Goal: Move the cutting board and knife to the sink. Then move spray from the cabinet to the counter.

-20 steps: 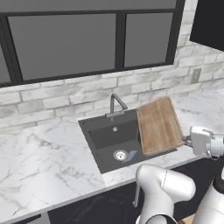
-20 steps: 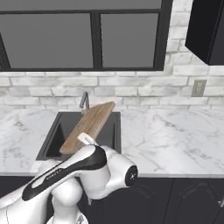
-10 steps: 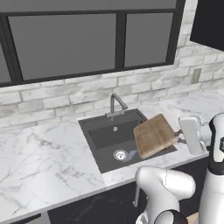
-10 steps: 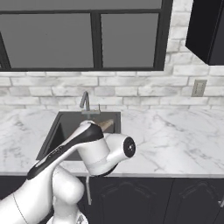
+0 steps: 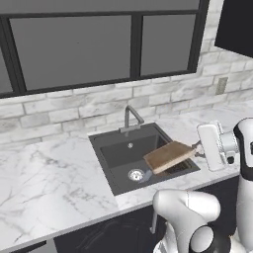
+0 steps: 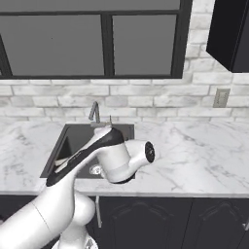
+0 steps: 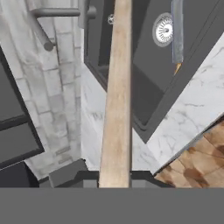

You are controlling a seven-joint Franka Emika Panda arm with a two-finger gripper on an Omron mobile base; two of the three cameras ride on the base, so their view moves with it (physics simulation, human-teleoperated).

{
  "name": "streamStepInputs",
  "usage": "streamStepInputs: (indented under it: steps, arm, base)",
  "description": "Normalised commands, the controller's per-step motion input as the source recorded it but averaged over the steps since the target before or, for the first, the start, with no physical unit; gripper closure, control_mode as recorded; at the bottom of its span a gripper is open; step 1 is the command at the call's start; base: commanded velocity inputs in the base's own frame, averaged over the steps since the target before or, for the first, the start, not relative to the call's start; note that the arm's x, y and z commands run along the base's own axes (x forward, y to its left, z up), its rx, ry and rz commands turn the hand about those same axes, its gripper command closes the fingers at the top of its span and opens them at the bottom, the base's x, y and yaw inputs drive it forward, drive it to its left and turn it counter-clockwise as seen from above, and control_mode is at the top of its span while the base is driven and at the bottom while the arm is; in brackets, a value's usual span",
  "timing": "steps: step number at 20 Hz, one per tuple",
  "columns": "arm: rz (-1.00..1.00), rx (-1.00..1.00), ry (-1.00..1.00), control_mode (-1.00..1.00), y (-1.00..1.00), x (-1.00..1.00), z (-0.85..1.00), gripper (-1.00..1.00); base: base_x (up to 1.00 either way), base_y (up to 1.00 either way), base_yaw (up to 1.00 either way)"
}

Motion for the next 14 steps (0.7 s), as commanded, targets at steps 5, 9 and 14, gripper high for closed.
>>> streamStepInputs:
  steps: [5,9,14]
  arm:
    - [-0.02,0.08,0.26,-1.00,0.32,0.35,0.00,1.00]
    - [0.00,0.10,0.10,-1.00,0.06,0.07,-0.01,1.00]
    - [0.00,0.20,0.22,-1.00,0.02,0.15,0.00,1.00]
  base:
    - [0.00,0.00,0.00]
    - [0.00,0.00,0.00]
    - [0.00,0.00,0.00]
